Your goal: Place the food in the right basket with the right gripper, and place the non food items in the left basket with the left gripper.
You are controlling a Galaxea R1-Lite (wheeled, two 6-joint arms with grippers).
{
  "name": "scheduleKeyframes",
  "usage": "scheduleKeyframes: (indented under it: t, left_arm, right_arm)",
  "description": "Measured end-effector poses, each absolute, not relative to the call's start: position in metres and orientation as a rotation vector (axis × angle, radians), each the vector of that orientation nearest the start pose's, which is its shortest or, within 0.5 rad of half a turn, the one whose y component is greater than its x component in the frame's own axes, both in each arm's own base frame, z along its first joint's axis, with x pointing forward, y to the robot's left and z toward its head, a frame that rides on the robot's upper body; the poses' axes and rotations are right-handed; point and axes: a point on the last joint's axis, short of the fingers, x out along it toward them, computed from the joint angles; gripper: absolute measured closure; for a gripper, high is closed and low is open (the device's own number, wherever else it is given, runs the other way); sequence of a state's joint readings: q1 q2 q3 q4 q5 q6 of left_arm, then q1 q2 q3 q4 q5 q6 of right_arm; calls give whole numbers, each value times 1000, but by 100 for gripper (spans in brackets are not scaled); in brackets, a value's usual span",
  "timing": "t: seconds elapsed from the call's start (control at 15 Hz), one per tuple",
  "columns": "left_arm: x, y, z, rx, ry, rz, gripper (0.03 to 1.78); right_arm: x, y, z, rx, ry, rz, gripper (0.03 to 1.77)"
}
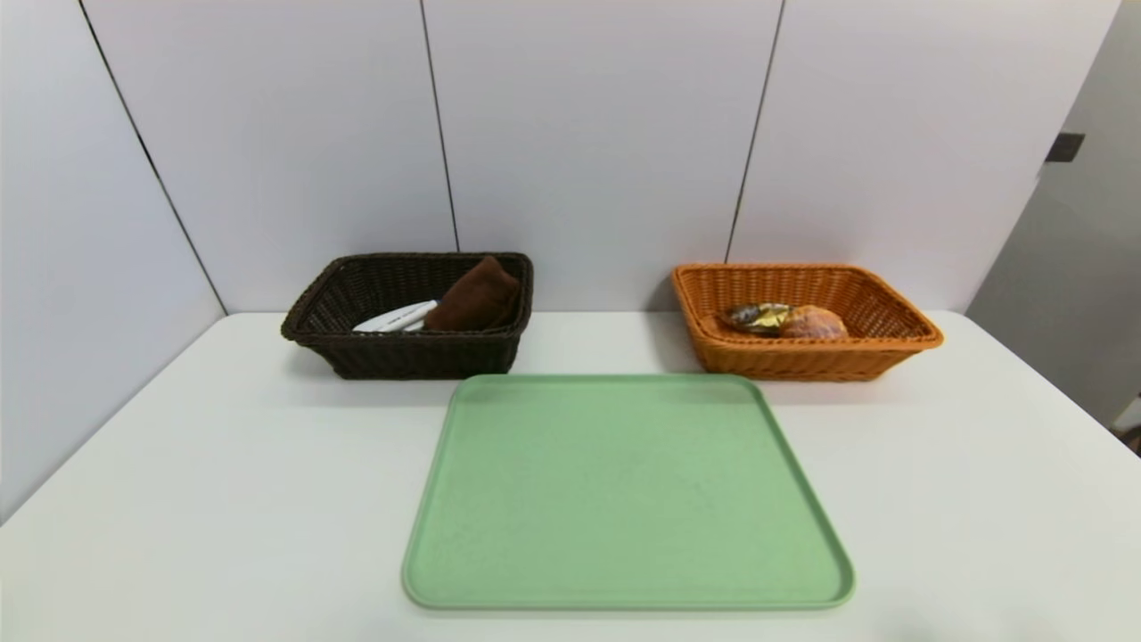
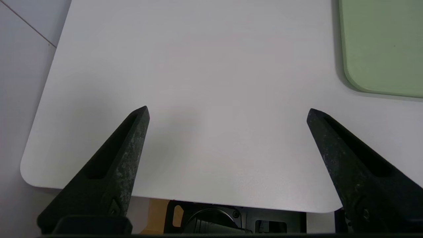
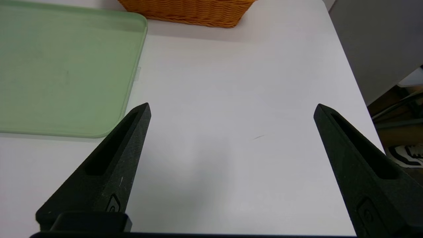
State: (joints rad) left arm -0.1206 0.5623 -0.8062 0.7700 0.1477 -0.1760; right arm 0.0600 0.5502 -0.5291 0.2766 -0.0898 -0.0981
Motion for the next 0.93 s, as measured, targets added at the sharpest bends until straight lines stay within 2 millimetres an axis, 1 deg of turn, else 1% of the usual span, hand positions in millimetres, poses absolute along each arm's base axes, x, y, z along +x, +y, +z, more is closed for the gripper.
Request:
scheduleKeyframes:
  t: [0.33,0.53,0.73,0.93]
  left_arm:
    - [-38,7,184,-67,490,74,12]
    - [-47,7,170,-68,449,53,12]
    - [-47,7,164,-65,414,52,12]
    - [-34,6,160,-7,304,44,12]
  right_arm:
    - [1,-2,175,-152,272,-1,10]
    - [-7,-2,163,-163,254,-8,10]
    - [-17,-2,149,-164,218,-11,10]
    - [-28,-1,133,-174,163,-4,10]
